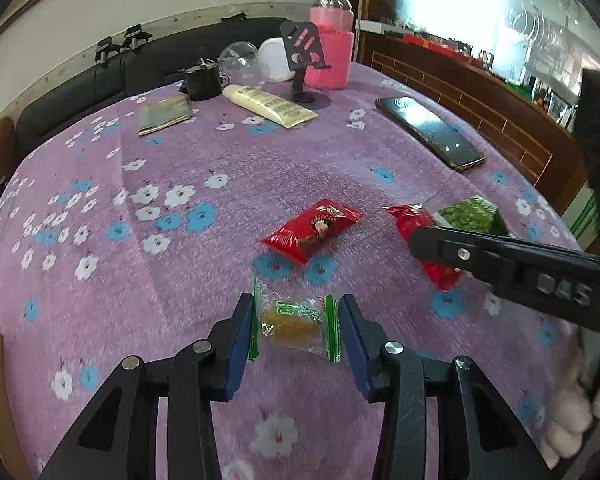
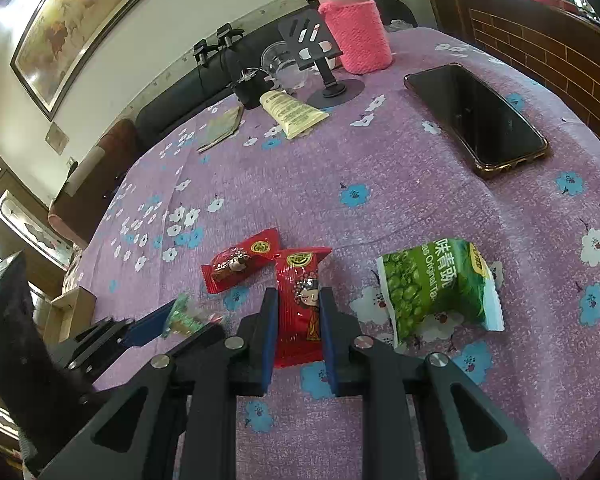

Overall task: Organize snacks
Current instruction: 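Carry both held packets over the tray and open both grippers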

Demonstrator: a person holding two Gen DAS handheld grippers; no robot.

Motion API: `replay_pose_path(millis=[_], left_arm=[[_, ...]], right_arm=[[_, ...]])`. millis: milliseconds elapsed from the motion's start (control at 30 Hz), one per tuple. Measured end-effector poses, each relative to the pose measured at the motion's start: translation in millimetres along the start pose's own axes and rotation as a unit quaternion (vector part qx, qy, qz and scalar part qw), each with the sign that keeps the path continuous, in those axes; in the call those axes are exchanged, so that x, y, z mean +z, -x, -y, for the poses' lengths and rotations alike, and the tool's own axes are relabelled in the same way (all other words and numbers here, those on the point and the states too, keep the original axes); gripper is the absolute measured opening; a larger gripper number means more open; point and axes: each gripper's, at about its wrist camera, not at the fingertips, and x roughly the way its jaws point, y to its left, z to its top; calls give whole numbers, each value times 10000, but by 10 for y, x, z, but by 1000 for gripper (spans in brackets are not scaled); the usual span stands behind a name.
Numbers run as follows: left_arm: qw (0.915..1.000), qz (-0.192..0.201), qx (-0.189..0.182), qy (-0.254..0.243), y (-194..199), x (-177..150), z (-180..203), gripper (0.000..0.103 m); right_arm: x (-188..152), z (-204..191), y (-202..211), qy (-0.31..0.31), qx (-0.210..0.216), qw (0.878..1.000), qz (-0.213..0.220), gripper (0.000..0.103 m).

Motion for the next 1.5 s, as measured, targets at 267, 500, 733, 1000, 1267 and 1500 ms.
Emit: replay_pose_path(millis=[267,500,733,1000,1267,1500], left_arm=[[9981,314,-139,505,517,-253,-156,45],[9926,709,-15,987,1193,-596,-433,45],[9749,1170,426,1848,1890,-1150,-1117,45],[9493,1317,1197,2593,2497,-1828,-1935,45],[9409,1154,1640,2729,2584,-1990,-2480,46],[9414,933,1593,2824,2367,-1896,-2862,46]], right_arm=[[-21,-89,58,166,288,9994,117,19],[-80,-264,192,498,638,9961,350,19],[-277,-536,172,988,421,9936,349,19],[-540,-1063,239,1361,621,9887,49,19],[-808,-2152,203,2125,1160,9697,-316,19],[-1090,-3020,-80,2655,1423,9506,-756,19]])
